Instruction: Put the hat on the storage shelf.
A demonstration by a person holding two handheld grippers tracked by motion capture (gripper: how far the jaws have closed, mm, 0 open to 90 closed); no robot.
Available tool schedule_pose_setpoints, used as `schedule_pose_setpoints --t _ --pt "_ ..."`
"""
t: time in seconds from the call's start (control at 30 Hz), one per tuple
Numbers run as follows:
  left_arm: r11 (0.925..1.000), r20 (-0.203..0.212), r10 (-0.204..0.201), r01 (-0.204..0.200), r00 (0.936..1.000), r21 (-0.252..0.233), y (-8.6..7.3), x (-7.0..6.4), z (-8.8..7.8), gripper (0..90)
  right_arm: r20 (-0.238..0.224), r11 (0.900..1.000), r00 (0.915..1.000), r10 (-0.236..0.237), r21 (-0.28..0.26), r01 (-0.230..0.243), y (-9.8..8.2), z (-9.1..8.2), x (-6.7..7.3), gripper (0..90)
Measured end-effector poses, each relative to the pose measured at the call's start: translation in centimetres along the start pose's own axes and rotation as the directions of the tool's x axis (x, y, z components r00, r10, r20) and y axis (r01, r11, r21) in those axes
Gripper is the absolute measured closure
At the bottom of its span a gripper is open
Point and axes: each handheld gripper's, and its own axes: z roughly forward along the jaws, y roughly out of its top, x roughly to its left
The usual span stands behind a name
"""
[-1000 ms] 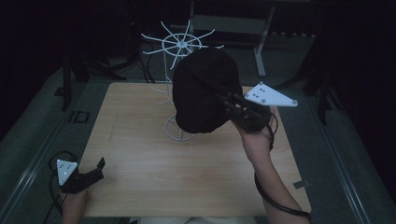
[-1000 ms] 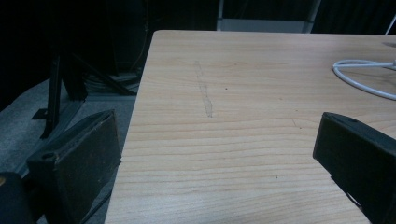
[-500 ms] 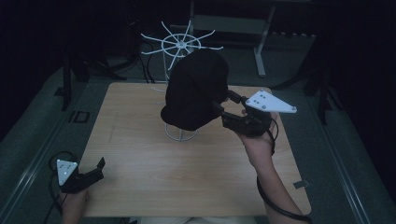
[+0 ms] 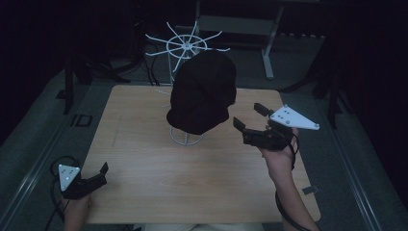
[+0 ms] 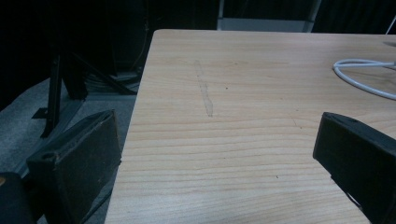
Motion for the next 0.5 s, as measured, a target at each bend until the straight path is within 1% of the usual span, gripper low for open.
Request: schedule_pose_setpoints --t 0.03,0.07,0.1,0.13,0.17,0.2,0.23,0.27,0.3,0.33,0.37,0.4,0.43,0.47,0.5 --pt "1.0000 -0.001 0.000 0.000 1.0000 0.001 0.0 0.0 0.0 1.4 -0.006 1.000 1.0000 0.005 0.017 -0.005 -0.9 0.0 -0.4 14.1" --pt "1.0000 0.000 0.000 0.000 1.0000 0.001 0.0 0.0 0.0 1.4 -0.006 1.000 1.0000 0.005 0.017 -0.005 -0.9 0.0 -0.4 14.1" --pt "1.0000 -0.001 0.000 0.000 1.0000 0.000 0.0 0.0 0.0 1.5 0.002 1.000 1.0000 0.005 0.024 -0.005 -1.3 0.0 -0.5 14.1" --pt "1.0000 -0.001 -0.001 0.001 1.0000 0.000 0.0 0.0 0.0 1.4 0.020 0.999 0.9998 -0.005 0.042 0.004 -2.3 0.2 -0.8 12.9" --pt "1.0000 0.000 -0.001 0.001 1.0000 0.000 0.0 0.0 0.0 1.4 0.020 0.999 0.9998 -0.005 0.042 0.004 -2.3 0.2 -0.8 12.9" --pt "1.0000 0.000 -0.001 0.001 1.0000 0.000 0.0 0.0 0.0 1.5 0.037 0.999 0.9992 -0.017 0.049 0.015 -2.9 0.2 -0.9 12.3" --pt "1.0000 -0.001 -0.001 0.001 1.0000 0.000 0.0 0.0 0.0 1.5 0.042 0.998 0.9989 -0.019 0.053 0.017 -3.5 0.3 -1.1 12.4" --pt "1.0000 0.002 -0.002 0.002 1.0000 0.001 0.0 0.0 0.0 1.5 0.036 0.998 0.9992 -0.017 0.063 0.015 -4.1 0.4 -1.3 12.3" --pt "1.0000 0.002 -0.001 0.001 1.0000 0.001 0.0 0.0 0.0 1.4 0.040 0.997 0.9990 -0.017 0.078 0.014 -4.8 0.6 -1.6 12.3" --pt "1.0000 0.001 0.000 0.000 1.0000 0.001 0.0 0.0 0.0 1.5 0.049 0.996 0.9986 -0.020 0.091 0.016 -5.4 0.7 -1.8 12.3" --pt "1.0000 0.002 -0.001 0.001 1.0000 0.001 0.0 0.0 0.0 1.5 0.066 0.994 0.9975 -0.023 0.106 0.016 -6.6 0.8 -2.3 12.4" --pt "1.0000 0.002 -0.001 0.001 1.0000 0.000 0.0 0.0 0.0 1.5 0.066 0.994 0.9975 -0.023 0.106 0.016 -6.6 0.8 -2.3 12.4" --pt "1.0000 0.001 -0.002 0.002 1.0000 0.001 0.0 0.0 0.0 1.4 0.074 0.993 0.9969 -0.026 0.117 0.017 -7.8 0.9 -2.8 12.5" --pt "1.0000 0.001 -0.002 0.002 1.0000 0.001 0.0 0.0 0.0 1.4 0.074 0.993 0.9969 -0.026 0.117 0.017 -7.8 0.9 -2.8 12.5" --pt "1.0000 0.000 -0.002 0.002 1.0000 0.000 0.0 0.0 0.0 1.5 0.089 0.991 0.9957 -0.024 0.134 0.012 -9.1 1.0 -3.2 12.6"
